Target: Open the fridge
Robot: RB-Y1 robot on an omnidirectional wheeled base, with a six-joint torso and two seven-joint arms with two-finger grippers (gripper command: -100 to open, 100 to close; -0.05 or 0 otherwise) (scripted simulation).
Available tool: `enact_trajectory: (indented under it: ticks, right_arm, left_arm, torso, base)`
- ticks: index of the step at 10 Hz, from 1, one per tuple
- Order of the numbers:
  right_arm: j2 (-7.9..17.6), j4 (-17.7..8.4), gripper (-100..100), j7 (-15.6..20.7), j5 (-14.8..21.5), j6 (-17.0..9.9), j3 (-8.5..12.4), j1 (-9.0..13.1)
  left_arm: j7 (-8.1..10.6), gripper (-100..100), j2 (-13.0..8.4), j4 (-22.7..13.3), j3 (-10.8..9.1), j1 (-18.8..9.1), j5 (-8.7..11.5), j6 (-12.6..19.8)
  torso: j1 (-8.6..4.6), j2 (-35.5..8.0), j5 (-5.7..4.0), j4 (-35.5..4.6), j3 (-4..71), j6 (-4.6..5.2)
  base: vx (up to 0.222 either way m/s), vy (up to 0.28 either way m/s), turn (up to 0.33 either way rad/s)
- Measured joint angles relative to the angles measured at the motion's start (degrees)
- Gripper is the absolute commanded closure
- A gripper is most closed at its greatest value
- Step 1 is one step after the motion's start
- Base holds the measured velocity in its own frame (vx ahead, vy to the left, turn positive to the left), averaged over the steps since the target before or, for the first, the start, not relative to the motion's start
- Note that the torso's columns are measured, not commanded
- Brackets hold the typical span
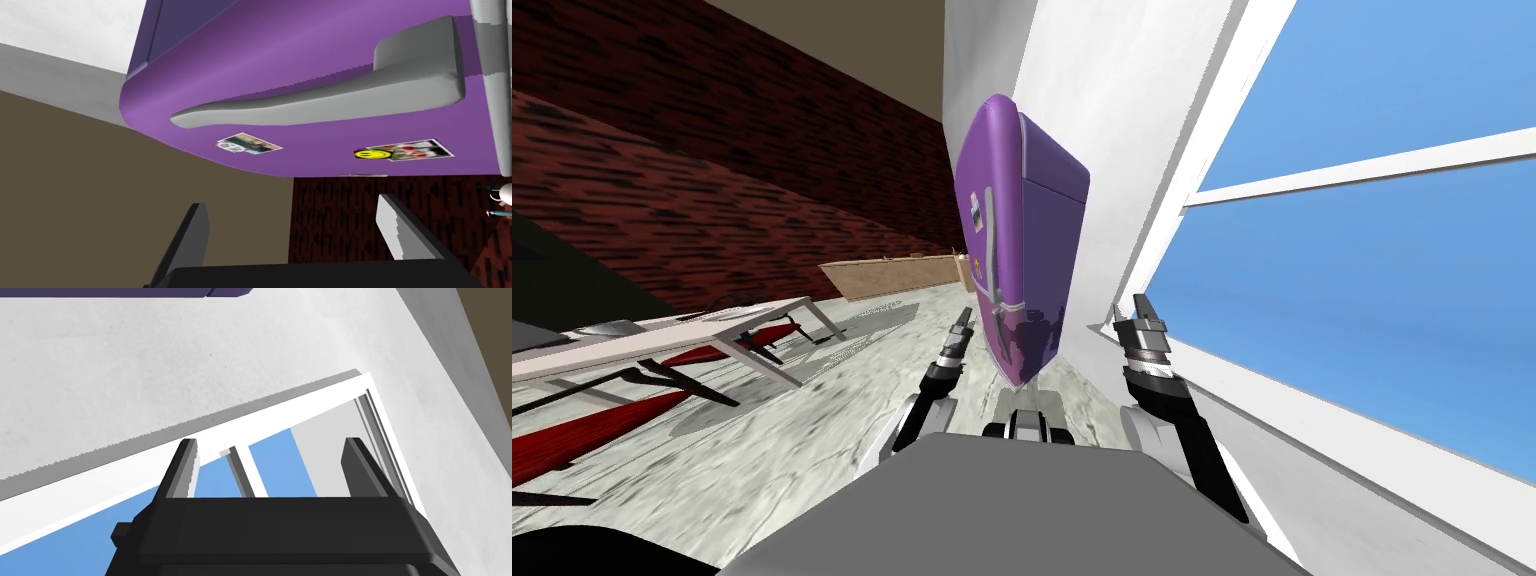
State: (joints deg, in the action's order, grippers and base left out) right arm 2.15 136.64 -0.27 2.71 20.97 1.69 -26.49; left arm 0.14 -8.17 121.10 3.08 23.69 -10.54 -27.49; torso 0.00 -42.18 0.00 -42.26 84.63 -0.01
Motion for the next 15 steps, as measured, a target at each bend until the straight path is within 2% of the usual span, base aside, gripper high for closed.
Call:
enact_trajectory:
  ticks: [2, 6, 9, 10, 13, 14, 15]
  right_arm:
    - [0.0, 0.0, 0, 0.0, 0.0, 0.0, 0.0, 0.0]
    - [0.0, 0.0, 0, 0.0, 0.0, 0.0, 0.0, 0.0]
    - [0.0, 0.0, 0, 0.0, 0.0, 0.0, 0.0, 0.0]
    - [0.0, 0.0, 0, 0.0, 0.0, 0.0, 0.0, 0.0]
    - [0.0, 0.0, 0, 0.0, 0.0, 0.0, 0.0, 0.0]
    - [0.0, 0.0, 0, 0.0, 0.0, 0.0, 0.0, 0.0]
    - [0.0, 0.0, 0, 0.0, 0.0, 0.0, 0.0, 0.0]
  left_arm:
    - [-1.51, -100, -1.8, -1.9, 0.57, -0.7, -2.1, 1.3]
    - [-2.9, -100, -6.3, -4.8, 0.32, -2.1, -4.7, 3.9]
    - [-4.44, -100, -8.8, -7.4, 0.57, -2.8, -6.9, 5.0]
    - [-4.58, -100, -8.8, -7.5, 0.6, -2.8, -7.0, 5.0]
    - [-3.81, -100, -9.7, -4.8, 0.42, -2.1, -6.9, 6.9]
    - [-3.73, 100, -9.7, -4.6, 0.41, -2.1, -6.9, 7.1]
    - [-4.02, 100, -9.3, -5.5, 0.58, -2.4, -7.0, 6.5]
  torso:
    - [-0.03, -0.2, -0.01, -0.1, -0.1, 0.0]
    - [-0.03, 0.0, -0.01, 0.0, 0.0, 0.0]
    - [0.05, -0.1, 0.02, 0.0, -0.1, 0.0]
    - [-0.03, -0.3, -0.01, -0.1, -0.2, -0.01]
    - [-0.06, 0.0, -0.02, 0.0, 0.0, 0.01]
    - [0.03, -0.2, 0.01, 0.0, -0.1, 0.0]
    - [0.13, -0.3, 0.06, 0.0, -0.2, -0.01]
  base:
    - [0.135, 0.009, -0.072]
    - [0.12, 0.01, -0.084]
    - [0.093, 0.023, -0.053]
    - [0.058, -0.008, -0.009]
    - [0.061, -0.017, -0.01]
    - [-0.045, 0.012, 0.021]
    - [-0.089, 0.012, 0.002]
